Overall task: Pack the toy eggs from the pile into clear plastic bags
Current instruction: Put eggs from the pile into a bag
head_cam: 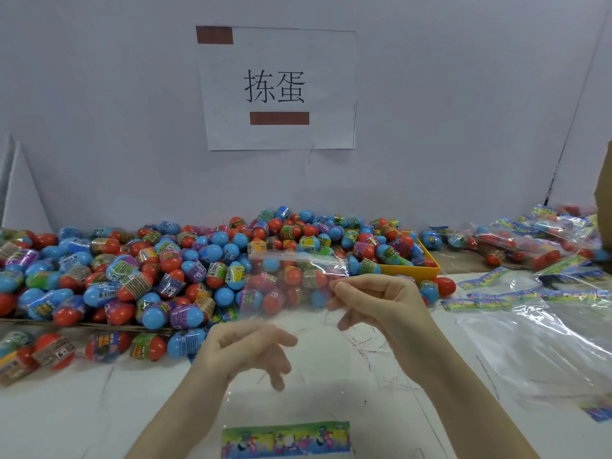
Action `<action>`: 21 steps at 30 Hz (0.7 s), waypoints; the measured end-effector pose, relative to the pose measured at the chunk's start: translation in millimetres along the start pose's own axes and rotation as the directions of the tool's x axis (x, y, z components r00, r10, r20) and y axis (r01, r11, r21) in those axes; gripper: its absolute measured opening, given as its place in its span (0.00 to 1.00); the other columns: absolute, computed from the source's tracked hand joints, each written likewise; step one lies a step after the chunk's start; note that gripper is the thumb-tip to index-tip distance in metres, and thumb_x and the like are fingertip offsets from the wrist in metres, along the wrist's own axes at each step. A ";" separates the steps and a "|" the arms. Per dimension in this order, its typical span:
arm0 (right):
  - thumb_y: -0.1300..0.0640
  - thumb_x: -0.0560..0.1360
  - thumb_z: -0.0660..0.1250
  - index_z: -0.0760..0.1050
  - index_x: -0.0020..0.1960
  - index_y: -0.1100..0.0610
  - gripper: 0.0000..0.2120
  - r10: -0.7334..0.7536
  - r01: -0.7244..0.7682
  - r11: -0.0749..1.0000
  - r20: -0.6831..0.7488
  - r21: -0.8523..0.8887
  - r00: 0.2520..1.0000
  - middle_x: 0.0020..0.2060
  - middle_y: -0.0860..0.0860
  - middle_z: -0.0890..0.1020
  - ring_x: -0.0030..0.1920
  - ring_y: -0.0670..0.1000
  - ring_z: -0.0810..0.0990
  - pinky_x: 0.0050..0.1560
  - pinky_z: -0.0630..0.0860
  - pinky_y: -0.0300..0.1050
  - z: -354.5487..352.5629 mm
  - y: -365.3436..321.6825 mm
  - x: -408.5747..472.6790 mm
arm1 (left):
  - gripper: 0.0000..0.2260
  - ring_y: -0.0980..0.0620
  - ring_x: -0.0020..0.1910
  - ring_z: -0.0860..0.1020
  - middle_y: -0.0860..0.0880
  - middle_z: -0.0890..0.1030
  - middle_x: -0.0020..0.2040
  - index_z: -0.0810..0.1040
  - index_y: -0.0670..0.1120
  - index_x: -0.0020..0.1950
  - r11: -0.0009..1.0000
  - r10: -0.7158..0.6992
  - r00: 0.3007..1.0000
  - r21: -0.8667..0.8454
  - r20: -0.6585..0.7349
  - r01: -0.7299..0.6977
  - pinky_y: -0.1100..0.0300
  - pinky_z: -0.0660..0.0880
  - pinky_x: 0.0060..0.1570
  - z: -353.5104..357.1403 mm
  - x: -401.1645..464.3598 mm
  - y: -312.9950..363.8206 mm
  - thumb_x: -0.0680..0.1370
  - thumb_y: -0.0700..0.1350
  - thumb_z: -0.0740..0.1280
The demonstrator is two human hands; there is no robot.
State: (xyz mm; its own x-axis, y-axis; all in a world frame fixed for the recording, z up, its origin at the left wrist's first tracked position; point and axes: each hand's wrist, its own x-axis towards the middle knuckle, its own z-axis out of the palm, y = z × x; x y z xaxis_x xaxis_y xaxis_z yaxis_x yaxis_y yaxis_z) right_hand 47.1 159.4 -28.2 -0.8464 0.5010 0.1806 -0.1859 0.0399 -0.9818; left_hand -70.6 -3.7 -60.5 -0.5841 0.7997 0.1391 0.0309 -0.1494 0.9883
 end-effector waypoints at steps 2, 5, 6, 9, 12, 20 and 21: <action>0.58 0.67 0.72 0.84 0.35 0.54 0.03 0.073 -0.071 0.993 0.021 -0.089 0.997 0.33 0.54 0.84 0.27 0.49 0.80 0.33 0.78 0.37 1.9 2.8 -0.8 | 0.20 0.45 0.34 0.83 0.45 0.84 0.37 0.85 0.46 0.37 0.998 -0.053 0.997 0.015 -0.063 0.054 0.63 0.77 0.35 2.3 0.9 1.2 0.59 0.62 0.75; 0.59 0.71 0.71 0.83 0.36 0.54 0.05 0.203 -0.202 0.956 -0.020 -0.210 0.979 0.32 0.51 0.84 0.27 0.47 0.81 0.32 0.77 0.34 4.6 11.8 0.4 | 0.10 0.48 0.32 0.83 0.46 0.85 0.38 0.85 0.45 0.38 0.995 -0.101 0.967 -0.042 -0.232 0.094 0.66 0.76 0.29 7.3 2.2 -3.1 0.67 0.50 0.69; 0.58 0.71 0.71 0.82 0.38 0.54 0.03 0.231 -0.230 0.947 -0.023 -0.222 0.973 0.32 0.50 0.84 0.27 0.46 0.81 0.31 0.77 0.34 5.5 13.7 0.7 | 0.07 0.50 0.30 0.82 0.46 0.85 0.37 0.84 0.44 0.40 0.993 -0.118 0.957 -0.047 -0.264 0.110 0.66 0.76 0.28 8.7 2.1 -4.7 0.70 0.45 0.68; 0.50 0.67 0.72 0.81 0.43 0.53 0.08 0.266 -0.260 0.949 0.013 -0.181 0.964 0.37 0.49 0.85 0.31 0.47 0.82 0.32 0.77 0.33 9.1 16.9 0.3 | 0.03 0.52 0.27 0.81 0.46 0.84 0.34 0.82 0.41 0.41 0.990 -0.140 0.953 -0.019 -0.269 0.140 0.65 0.77 0.29 11.2 0.2 -6.8 0.72 0.39 0.69; 0.55 0.71 0.70 0.81 0.45 0.54 0.05 0.228 -0.224 0.964 0.009 -0.146 0.974 0.38 0.49 0.85 0.34 0.48 0.83 0.35 0.78 0.35 12.6 21.3 0.8 | 0.05 0.51 0.28 0.82 0.45 0.84 0.34 0.83 0.42 0.38 0.990 -0.141 0.963 -0.009 -0.229 0.143 0.65 0.77 0.29 11.9 -1.3 -5.6 0.65 0.42 0.73; 0.54 0.68 0.71 0.82 0.38 0.57 0.06 0.140 -0.144 0.975 -0.039 -0.169 0.989 0.33 0.51 0.84 0.29 0.46 0.81 0.31 0.75 0.32 20.0 25.2 -1.0 | 0.08 0.50 0.30 0.82 0.45 0.84 0.33 0.82 0.40 0.38 0.977 -0.206 0.964 0.012 -0.170 0.211 0.64 0.78 0.31 8.9 -1.1 -6.5 0.64 0.43 0.74; 0.52 0.68 0.71 0.82 0.38 0.57 0.07 0.134 -0.143 0.971 -0.059 -0.192 0.989 0.32 0.51 0.84 0.29 0.45 0.80 0.30 0.74 0.31 20.8 25.8 -0.7 | 0.06 0.50 0.30 0.82 0.45 0.84 0.33 0.81 0.40 0.39 0.973 -0.222 0.962 0.022 -0.156 0.228 0.64 0.78 0.31 8.6 -0.6 -6.8 0.67 0.41 0.73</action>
State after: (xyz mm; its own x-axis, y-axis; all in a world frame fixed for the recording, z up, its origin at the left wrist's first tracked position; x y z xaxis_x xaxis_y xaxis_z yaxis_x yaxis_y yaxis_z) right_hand 32.5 142.2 -52.4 -0.8328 0.5519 0.0432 0.0367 0.1329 -0.9904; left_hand -63.4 1.9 -66.8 -0.6957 0.7120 -0.0952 -0.0855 0.0496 0.9951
